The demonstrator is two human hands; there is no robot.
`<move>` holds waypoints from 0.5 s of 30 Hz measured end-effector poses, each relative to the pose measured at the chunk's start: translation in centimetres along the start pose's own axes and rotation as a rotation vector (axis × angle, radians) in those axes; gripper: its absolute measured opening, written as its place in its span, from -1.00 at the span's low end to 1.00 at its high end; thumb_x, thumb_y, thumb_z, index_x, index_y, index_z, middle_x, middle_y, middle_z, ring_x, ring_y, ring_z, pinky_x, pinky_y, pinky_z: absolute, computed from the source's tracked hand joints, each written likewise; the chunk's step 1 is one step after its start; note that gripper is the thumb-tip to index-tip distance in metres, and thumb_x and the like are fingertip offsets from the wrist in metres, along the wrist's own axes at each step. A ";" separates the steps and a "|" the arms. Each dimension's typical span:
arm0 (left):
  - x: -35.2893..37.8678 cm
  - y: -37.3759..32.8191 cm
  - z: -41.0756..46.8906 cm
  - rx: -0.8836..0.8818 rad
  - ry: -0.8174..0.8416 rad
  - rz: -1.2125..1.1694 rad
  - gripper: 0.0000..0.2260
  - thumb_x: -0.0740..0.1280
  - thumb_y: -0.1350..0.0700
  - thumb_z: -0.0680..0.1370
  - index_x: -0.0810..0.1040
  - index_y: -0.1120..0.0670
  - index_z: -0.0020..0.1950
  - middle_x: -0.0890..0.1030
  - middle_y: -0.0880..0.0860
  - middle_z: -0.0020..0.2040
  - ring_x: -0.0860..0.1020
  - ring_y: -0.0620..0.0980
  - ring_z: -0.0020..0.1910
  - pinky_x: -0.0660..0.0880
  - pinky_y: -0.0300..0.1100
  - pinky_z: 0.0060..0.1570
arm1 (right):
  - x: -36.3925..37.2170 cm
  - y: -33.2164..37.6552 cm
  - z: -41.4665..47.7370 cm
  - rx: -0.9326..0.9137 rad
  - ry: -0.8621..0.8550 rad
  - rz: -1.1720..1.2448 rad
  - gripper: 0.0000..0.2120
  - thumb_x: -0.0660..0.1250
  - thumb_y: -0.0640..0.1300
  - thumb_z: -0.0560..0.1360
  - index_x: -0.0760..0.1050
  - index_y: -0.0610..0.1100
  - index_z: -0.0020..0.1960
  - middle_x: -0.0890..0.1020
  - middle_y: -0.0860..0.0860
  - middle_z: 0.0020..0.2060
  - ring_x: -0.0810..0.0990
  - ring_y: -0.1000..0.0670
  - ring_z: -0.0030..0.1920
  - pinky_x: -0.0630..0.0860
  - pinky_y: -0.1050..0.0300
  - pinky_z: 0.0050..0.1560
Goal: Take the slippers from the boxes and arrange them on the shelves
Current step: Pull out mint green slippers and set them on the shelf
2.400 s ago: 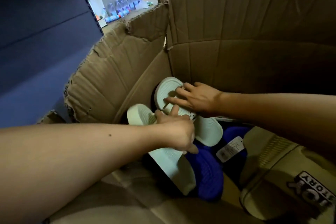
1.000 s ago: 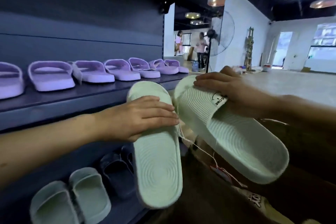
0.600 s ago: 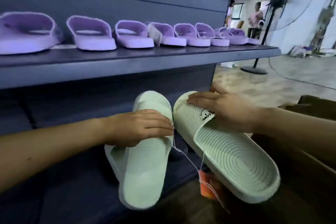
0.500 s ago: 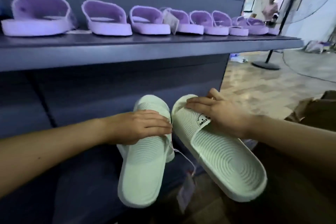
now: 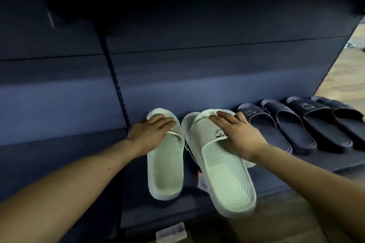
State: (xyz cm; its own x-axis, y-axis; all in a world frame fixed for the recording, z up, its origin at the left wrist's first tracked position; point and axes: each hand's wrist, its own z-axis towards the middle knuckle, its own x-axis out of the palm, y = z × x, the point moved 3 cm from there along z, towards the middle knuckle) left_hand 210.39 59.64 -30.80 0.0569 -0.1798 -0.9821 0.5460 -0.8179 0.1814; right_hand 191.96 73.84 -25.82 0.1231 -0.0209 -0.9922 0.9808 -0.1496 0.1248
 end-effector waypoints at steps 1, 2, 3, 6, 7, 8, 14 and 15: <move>0.8 0.1 0.0 -0.046 0.050 -0.041 -0.55 0.00 0.12 0.64 0.03 -0.11 0.52 0.02 -0.17 0.54 -0.05 -0.08 0.51 0.27 -0.07 0.38 | 0.7 0.3 0.4 0.017 0.007 0.021 -0.38 0.19 -0.09 0.53 -0.01 0.15 0.50 0.05 0.14 0.51 0.11 -0.09 0.42 0.20 0.08 0.37; 1.5 0.1 0.1 -0.077 0.078 -0.071 -0.55 0.01 0.10 0.64 0.04 -0.15 0.51 0.00 -0.17 0.54 -0.06 -0.05 0.51 0.30 -0.04 0.35 | 1.4 0.6 0.7 0.040 0.017 0.044 -0.38 0.19 -0.09 0.54 -0.02 0.15 0.50 0.04 0.12 0.52 0.10 -0.09 0.44 0.19 0.07 0.39; 2.3 0.2 0.3 -0.111 0.097 -0.098 -0.57 0.01 0.07 0.64 0.05 -0.18 0.50 -0.01 -0.17 0.54 -0.04 0.00 0.51 0.32 -0.03 0.33 | 2.0 0.7 0.9 0.065 0.029 0.065 -0.37 0.18 -0.09 0.54 -0.02 0.15 0.50 0.04 0.11 0.52 0.10 -0.09 0.45 0.18 0.07 0.40; 4.3 0.3 0.6 -0.215 0.108 -0.158 -0.59 -0.01 -0.02 0.65 0.04 -0.20 0.50 -0.01 -0.15 0.54 0.20 0.12 0.43 0.34 -0.01 0.27 | 3.4 0.9 1.4 0.105 0.028 0.089 -0.37 0.15 -0.13 0.53 -0.03 0.15 0.50 0.07 0.10 0.52 0.18 -0.11 0.42 0.18 0.07 0.39; 4.9 0.2 0.7 -0.236 0.094 -0.180 -0.59 0.00 -0.04 0.64 0.04 -0.20 0.50 0.01 -0.14 0.54 0.29 0.13 0.39 0.37 -0.01 0.26 | 3.6 0.9 1.6 0.114 0.021 0.100 -0.37 0.15 -0.15 0.53 -0.02 0.15 0.50 0.09 0.10 0.51 0.19 -0.11 0.42 0.19 0.07 0.39; 5.2 0.1 0.9 -0.255 0.082 -0.217 -0.59 0.01 -0.04 0.64 0.06 -0.21 0.49 0.03 -0.14 0.54 0.35 0.14 0.36 0.39 -0.02 0.25 | 3.6 1.0 1.8 0.123 0.013 0.113 -0.37 0.14 -0.17 0.52 -0.01 0.15 0.50 0.10 0.10 0.51 0.20 -0.11 0.41 0.20 0.08 0.38; 5.8 -0.2 3.2 -0.302 0.015 -0.437 -0.55 0.11 0.09 0.61 0.13 -0.01 0.50 0.16 -0.02 0.49 0.38 0.13 0.34 0.37 -0.02 0.25 | 2.9 1.5 2.3 0.160 -0.005 0.138 -0.35 0.14 -0.21 0.50 0.04 0.16 0.49 0.11 0.13 0.50 0.20 -0.12 0.40 0.24 0.10 0.35; 5.9 0.0 3.1 -0.267 0.027 -0.450 -0.54 0.14 0.09 0.60 0.15 0.02 0.49 0.16 -0.02 0.49 0.36 0.10 0.36 0.35 -0.04 0.27 | 2.8 1.5 2.1 0.166 -0.006 0.136 -0.36 0.15 -0.21 0.49 0.05 0.15 0.49 0.12 0.13 0.50 0.20 -0.13 0.40 0.23 0.11 0.35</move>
State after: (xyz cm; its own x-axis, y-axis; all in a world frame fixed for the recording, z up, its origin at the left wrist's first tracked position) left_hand 208.15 56.87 -36.45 -0.2131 0.1745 -0.9613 0.7149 -0.6429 -0.2752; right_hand 193.48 71.51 -28.37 0.2509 -0.0576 -0.9663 0.9169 -0.3061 0.2563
